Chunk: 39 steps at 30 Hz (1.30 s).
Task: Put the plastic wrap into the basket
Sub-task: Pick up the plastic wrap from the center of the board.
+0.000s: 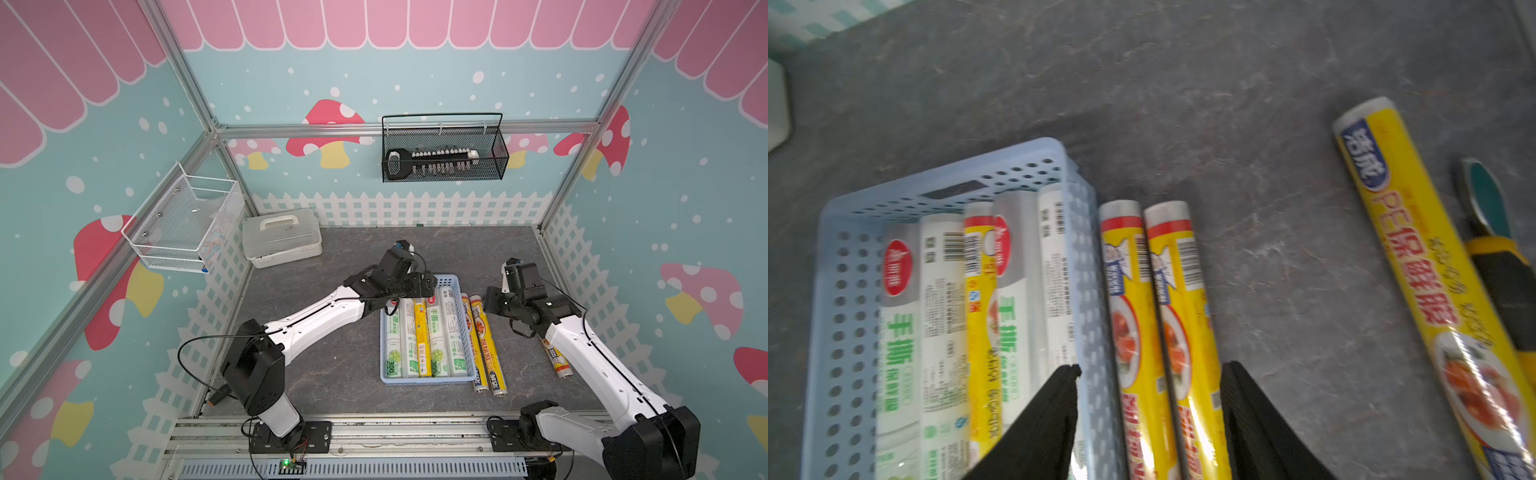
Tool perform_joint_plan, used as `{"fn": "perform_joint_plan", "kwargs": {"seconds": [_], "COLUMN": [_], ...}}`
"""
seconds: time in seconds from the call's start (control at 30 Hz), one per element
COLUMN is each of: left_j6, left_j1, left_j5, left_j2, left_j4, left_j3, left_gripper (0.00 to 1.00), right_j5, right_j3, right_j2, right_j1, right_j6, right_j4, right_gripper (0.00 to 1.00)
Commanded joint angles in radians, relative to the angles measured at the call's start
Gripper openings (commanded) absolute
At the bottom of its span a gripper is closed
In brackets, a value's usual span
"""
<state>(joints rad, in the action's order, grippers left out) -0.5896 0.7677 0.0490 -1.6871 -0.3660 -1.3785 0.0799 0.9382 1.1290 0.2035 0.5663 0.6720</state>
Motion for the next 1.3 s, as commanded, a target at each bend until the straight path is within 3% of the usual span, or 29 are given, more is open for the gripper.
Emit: {"fn": "perform_joint_plan", "kwargs": {"seconds": [0.0, 0.27, 0.47, 0.73, 1.27], "left_j6": [0.086, 0.194, 0.245, 0.227, 0.220], "left_j1": [0.043, 0.129, 0.179, 0.185, 0.185], "left_j5": [0.072, 0.138, 0.147, 0.163, 0.153], "left_j2": [-0.082, -0.271, -0.356, -0.377, -0.390], "left_j4": [-0.093, -0.244, -0.330, -0.342, -0.356], "left_j3": [-0.115, -0.377, -0.510, -0.514, -0.525], "left_gripper": [0.99, 0.99, 0.99, 0.99, 0.99], "right_j5": [0.047, 0.023, 0.029, 0.132, 0.041], "right_j3": [-0.018, 0.005, 0.026, 0.050, 0.163], "right_j2": [-0.002, 0.161, 0.275, 0.335, 0.566], "right_j1": [-0.105, -0.309, -0.366, -0.392, -0.444], "right_j6": [-0.103, -0.175, -0.214, -0.243, -0.360], "right_j4": [0.060, 0.038, 0.024, 0.017, -0.004], "right_gripper": [0.62, 0.65, 0.67, 0.70, 0.74]}}
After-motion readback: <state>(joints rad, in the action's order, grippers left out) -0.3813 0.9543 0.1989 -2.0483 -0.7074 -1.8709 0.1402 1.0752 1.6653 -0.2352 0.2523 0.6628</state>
